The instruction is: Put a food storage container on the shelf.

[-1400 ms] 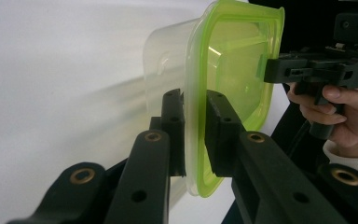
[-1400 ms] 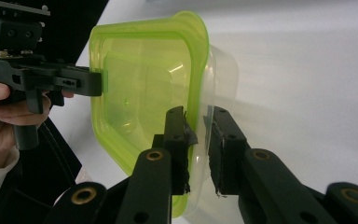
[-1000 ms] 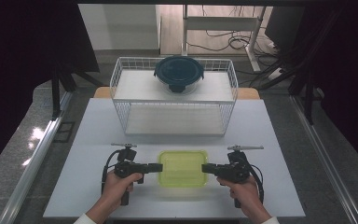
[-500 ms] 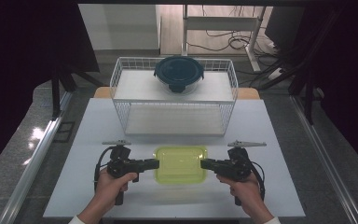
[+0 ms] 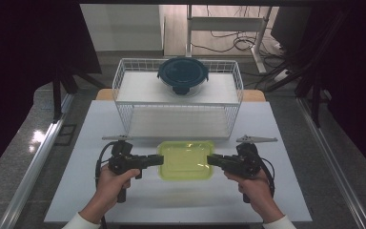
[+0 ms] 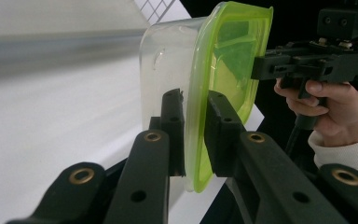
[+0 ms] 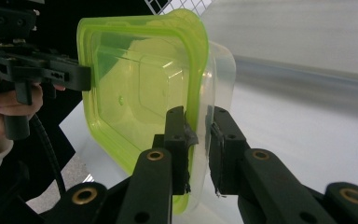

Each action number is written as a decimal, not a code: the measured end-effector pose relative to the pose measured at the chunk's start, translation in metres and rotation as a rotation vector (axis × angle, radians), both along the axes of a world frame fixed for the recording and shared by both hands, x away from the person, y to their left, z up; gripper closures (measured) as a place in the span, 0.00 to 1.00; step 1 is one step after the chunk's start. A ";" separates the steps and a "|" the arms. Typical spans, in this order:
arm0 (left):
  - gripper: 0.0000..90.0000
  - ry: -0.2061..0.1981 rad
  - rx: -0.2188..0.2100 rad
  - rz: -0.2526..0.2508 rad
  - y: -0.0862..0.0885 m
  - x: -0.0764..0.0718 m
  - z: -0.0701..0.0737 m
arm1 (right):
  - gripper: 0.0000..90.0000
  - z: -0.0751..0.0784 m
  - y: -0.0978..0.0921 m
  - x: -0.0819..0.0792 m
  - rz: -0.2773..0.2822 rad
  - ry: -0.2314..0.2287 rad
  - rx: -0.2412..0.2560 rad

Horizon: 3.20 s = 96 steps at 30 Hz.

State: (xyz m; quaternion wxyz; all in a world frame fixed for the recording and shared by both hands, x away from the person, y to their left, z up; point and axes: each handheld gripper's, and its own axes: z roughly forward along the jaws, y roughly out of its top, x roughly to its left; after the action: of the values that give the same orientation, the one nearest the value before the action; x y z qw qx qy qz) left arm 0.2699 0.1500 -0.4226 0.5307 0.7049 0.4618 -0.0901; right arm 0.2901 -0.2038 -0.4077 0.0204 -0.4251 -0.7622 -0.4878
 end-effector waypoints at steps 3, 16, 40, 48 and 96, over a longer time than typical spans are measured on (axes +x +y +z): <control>0.88 -0.011 0.000 0.001 0.000 0.002 0.004 | 0.87 0.004 0.000 0.002 0.002 -0.014 0.001; 0.88 -0.030 -0.009 0.012 0.002 0.000 0.020 | 0.87 0.020 0.001 0.004 0.004 -0.044 0.023; 0.88 -0.098 -0.017 0.026 0.010 0.011 0.061 | 0.87 0.060 0.009 0.018 0.006 -0.098 0.043; 0.88 -0.112 -0.018 0.026 0.011 0.020 0.073 | 0.87 0.070 0.009 0.029 0.005 -0.097 0.057; 0.88 -0.228 -0.015 0.065 0.018 0.135 0.183 | 0.88 0.183 0.019 0.138 -0.039 -0.176 0.094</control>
State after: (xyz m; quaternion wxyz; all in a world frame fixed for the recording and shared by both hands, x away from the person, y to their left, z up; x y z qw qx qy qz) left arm 0.4053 0.1678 -0.2400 0.5877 0.6912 0.4204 0.0041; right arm 0.4285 -0.1851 -0.2246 -0.0364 -0.3937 -0.7290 -0.5587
